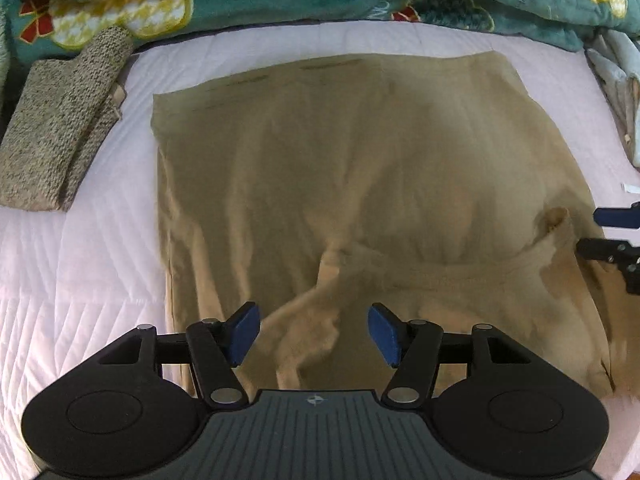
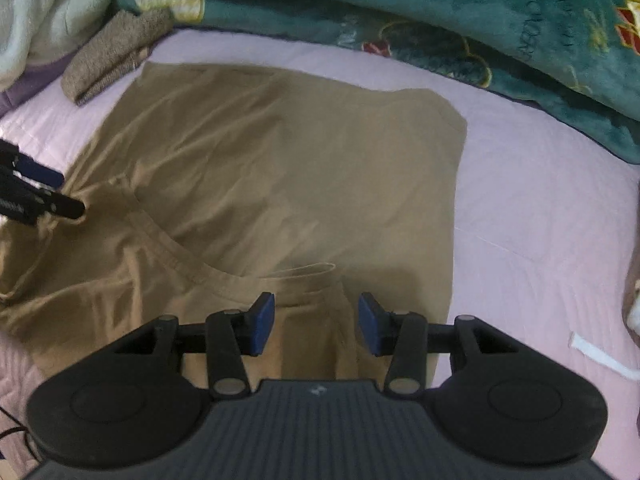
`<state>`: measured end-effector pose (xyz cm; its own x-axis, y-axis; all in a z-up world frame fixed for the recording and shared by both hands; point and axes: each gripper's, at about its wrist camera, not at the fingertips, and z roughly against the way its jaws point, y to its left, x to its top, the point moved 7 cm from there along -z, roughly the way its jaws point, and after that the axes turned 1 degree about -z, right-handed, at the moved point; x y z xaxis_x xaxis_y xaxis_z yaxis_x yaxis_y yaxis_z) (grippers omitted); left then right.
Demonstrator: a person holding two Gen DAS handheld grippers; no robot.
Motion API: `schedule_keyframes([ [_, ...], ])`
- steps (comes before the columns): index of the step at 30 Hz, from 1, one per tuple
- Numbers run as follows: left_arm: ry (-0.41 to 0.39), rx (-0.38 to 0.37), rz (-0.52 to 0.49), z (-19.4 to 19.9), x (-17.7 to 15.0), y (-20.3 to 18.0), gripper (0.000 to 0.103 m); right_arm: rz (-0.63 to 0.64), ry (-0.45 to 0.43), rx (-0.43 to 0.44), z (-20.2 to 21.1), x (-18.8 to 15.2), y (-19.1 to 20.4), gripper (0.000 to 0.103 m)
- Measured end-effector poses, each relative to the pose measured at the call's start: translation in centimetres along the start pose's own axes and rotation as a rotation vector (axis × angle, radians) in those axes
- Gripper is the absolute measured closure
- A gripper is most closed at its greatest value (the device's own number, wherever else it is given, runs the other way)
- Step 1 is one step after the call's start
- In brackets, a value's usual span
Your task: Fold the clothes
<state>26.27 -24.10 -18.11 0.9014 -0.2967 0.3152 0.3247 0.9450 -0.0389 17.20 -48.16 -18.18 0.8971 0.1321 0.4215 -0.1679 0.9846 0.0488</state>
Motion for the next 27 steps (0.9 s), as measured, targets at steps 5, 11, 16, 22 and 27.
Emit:
schedule_keyframes([
  [5, -0.006, 0.023, -0.035, -1.8, 1.2, -0.4, 0.041, 0.020, 0.013, 0.013, -1.4, 0.2, -0.3, 0.054],
  [11, 0.047, -0.029, -0.049, -3.6, 1.0, -1.0, 0.041, 0.044, 0.038, 0.075, -2.4, 0.1, 0.3, 0.047],
  [16, 0.059, -0.030, -0.063, -4.7, 0.6, -2.0, 0.055, 0.033, 0.067, 0.097, -3.4, 0.0, 0.3, 0.049],
  [22, 0.056, -0.061, -0.047, -4.2, 0.3, -2.1, 0.099, 0.001, 0.065, 0.157, -3.1, -0.4, 0.7, 0.093],
  [27, 0.027, -0.079, -0.046, -2.0, 0.0, -2.3, 0.100, 0.029, 0.001, 0.162, -0.4, -0.3, 1.3, 0.094],
])
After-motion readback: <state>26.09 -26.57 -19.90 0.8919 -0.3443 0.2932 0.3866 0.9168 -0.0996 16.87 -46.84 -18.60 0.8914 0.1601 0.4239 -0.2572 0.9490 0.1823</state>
